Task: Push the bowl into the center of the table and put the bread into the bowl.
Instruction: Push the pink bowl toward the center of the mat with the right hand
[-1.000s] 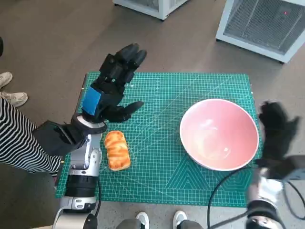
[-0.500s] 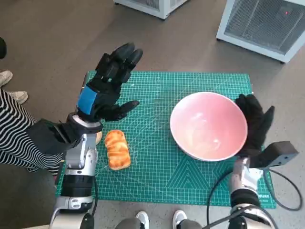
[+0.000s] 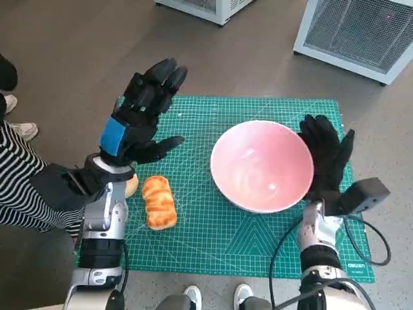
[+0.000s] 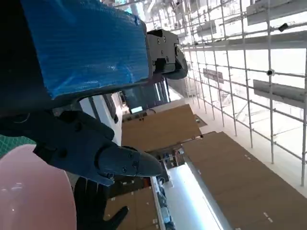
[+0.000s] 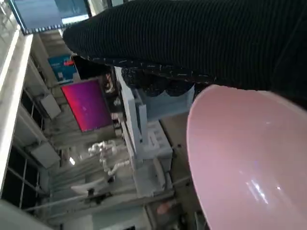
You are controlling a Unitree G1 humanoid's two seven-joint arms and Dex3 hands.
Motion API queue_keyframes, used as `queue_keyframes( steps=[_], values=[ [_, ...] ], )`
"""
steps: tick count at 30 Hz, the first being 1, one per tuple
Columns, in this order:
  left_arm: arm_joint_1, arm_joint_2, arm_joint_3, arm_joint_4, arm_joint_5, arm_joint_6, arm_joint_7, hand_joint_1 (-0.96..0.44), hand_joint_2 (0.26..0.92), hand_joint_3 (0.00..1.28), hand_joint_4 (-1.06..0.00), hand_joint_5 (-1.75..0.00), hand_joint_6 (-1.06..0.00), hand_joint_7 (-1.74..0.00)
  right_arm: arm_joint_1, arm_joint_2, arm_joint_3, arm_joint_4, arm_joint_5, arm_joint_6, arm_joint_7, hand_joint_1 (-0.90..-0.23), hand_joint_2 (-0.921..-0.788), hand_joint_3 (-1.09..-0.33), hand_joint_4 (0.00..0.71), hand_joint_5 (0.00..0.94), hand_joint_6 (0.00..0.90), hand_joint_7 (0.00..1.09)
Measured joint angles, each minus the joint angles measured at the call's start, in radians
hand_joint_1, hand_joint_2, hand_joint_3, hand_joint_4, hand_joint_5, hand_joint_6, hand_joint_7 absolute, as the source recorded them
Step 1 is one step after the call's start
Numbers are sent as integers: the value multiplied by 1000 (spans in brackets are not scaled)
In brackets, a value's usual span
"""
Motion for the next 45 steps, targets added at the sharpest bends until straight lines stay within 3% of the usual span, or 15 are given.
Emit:
queue_keyframes(
  steps=[13,30,37,42,45],
  values=[
    [18,7,0,-24,5,13,30,-395,921,136,-134,-85,1,-532,-43,38,14,28,-7,36,0,-574,-921,-864,53,0,11,411],
    [33,11,-1,-35,7,14,48,-394,921,136,-145,-72,1,-537,-104,60,20,62,-9,100,-22,-569,-921,-886,49,1,20,408],
    [45,9,-4,-39,11,14,60,-393,921,135,-149,-67,1,-542,-104,51,21,59,-9,110,-22,-564,-921,-881,49,1,19,404],
    [53,4,-11,-45,19,13,68,-392,921,134,-150,-62,1,-541,-98,18,29,26,-15,104,-23,-592,-921,-869,53,2,14,403],
    [57,3,-11,-45,24,13,73,-396,921,134,-152,-60,1,-540,-93,-6,46,-22,-37,76,-29,-606,-921,-856,57,4,17,408]
  ],
)
